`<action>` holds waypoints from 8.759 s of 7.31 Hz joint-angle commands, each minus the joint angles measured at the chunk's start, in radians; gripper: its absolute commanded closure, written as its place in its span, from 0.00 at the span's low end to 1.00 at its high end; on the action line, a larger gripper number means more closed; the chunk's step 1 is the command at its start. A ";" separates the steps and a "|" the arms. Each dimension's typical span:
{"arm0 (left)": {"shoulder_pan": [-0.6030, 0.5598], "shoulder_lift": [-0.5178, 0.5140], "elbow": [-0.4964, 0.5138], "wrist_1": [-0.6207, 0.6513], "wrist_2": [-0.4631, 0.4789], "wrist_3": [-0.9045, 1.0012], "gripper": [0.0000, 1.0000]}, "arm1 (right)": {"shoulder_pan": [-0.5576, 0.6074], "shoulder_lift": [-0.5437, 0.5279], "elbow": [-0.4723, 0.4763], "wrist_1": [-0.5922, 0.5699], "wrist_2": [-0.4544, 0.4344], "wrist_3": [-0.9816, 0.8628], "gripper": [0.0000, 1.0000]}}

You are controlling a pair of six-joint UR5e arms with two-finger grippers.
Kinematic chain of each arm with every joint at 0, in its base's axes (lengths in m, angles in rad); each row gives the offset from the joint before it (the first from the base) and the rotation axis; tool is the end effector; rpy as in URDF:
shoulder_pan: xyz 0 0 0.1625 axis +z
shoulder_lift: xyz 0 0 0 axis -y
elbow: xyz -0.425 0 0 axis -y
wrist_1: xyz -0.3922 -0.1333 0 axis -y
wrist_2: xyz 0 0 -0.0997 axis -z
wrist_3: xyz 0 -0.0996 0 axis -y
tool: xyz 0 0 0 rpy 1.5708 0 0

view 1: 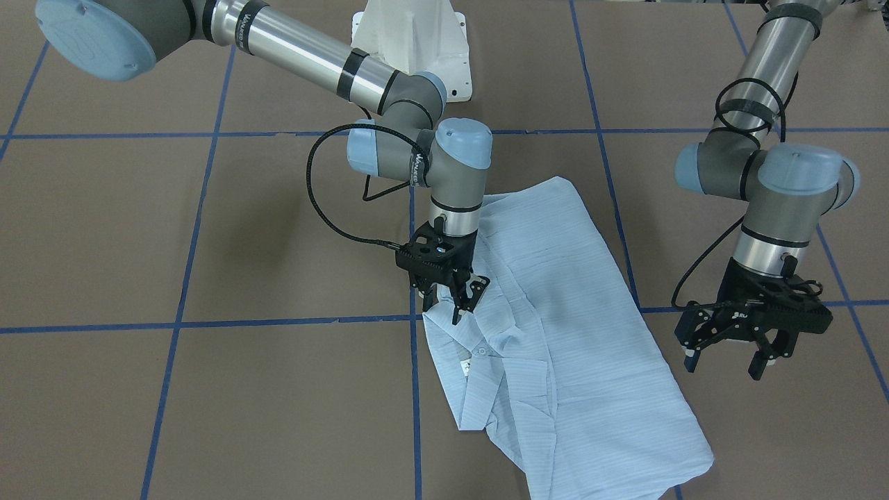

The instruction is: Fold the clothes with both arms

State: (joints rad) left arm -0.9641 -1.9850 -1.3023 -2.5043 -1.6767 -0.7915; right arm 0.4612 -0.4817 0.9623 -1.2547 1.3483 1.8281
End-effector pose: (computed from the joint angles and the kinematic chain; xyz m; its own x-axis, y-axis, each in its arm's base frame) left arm 0.2945 -0.6397 0.4535 0.7282 0.1764 -0.6622 0.3542 0.7303 0.5841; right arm -0.7042 -0.5234 0.1747 0.4590 0.5053 0.7308 -0.7157 0.6976 -0.0328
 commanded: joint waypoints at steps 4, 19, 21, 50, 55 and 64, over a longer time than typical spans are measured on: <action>0.001 0.000 0.000 0.001 0.000 -0.002 0.00 | -0.003 -0.003 0.001 0.000 -0.002 0.010 1.00; 0.002 0.000 -0.015 -0.001 -0.005 -0.002 0.00 | -0.030 -0.435 0.721 -0.192 -0.009 -0.171 0.00; 0.002 -0.001 -0.017 -0.001 -0.006 -0.002 0.00 | 0.005 -0.193 0.431 -0.193 0.043 -0.261 0.00; 0.208 0.317 -0.607 -0.008 -0.238 -0.463 0.00 | 0.111 -0.639 1.010 -0.163 0.295 -0.400 0.00; 0.615 0.226 -0.629 0.313 0.072 -0.771 0.00 | 0.096 -0.644 0.998 -0.164 0.285 -0.395 0.00; 0.668 0.187 -0.591 0.397 0.074 -0.789 1.00 | 0.076 -0.644 1.000 -0.167 0.278 -0.363 0.00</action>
State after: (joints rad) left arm -0.2961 -1.7952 -1.8868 -2.1066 -1.6018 -1.5804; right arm 0.5448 -1.1260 1.9608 -1.4196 1.6307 1.4411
